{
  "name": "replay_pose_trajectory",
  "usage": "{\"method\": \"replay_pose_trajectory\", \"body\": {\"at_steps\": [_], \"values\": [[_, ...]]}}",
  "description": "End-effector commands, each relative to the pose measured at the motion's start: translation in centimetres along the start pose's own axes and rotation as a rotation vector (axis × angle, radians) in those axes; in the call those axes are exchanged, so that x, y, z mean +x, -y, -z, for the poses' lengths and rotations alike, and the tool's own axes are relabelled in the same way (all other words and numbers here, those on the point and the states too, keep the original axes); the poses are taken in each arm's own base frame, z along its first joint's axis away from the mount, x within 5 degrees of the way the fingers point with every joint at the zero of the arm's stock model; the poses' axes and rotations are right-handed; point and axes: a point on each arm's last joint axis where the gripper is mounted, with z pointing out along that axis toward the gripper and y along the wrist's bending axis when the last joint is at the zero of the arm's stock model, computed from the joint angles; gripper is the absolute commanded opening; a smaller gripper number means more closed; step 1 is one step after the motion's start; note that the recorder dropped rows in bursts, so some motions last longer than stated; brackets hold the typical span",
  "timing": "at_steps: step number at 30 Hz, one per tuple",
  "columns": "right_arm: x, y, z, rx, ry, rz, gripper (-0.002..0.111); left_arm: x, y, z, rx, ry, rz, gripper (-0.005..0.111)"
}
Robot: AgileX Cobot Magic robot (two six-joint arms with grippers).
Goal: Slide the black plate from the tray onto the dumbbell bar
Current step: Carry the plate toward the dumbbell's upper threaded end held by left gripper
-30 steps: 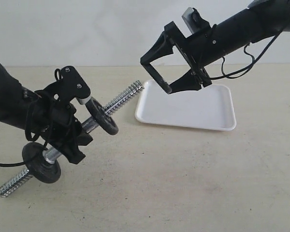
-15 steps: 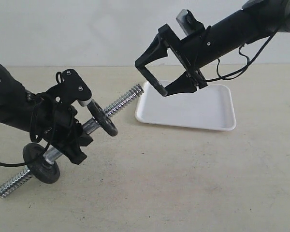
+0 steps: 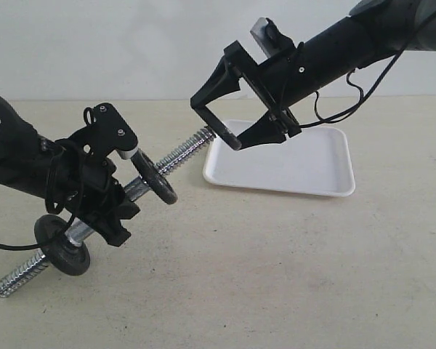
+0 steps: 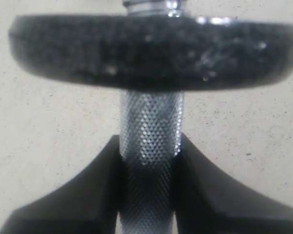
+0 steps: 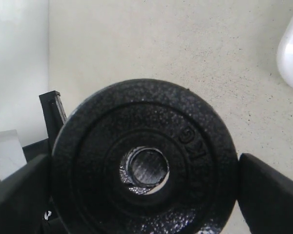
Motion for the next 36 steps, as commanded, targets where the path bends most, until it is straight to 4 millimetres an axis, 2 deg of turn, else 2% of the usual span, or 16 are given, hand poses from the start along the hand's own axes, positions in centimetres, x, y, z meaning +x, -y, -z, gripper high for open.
{"method": "replay_pose_trajectory", "body": {"at_steps": [1, 15, 25, 36], "values": [[0.1, -1.7, 0.6, -0.055, 0.016, 0.014, 0.0, -2.1, -1.5, 1.8, -0.128, 0.124, 0.045, 0.004], [0.1, -1.7, 0.6, -0.054, 0.014, 0.018, 0.0, -2.2, -1.7, 1.8, -0.151, 0.133, 0.045, 0.004], [0.7, -2.8, -0.9, -0.061, -0.022, 0.042, 0.0, -2.2, -1.7, 1.8, -0.155, 0.137, 0.052, 0.004], [0.8, -2.9, -1.1, -0.062, -0.025, 0.057, 0.0, -2.2, -1.7, 1.8, -0.151, 0.135, 0.055, 0.004]]}}
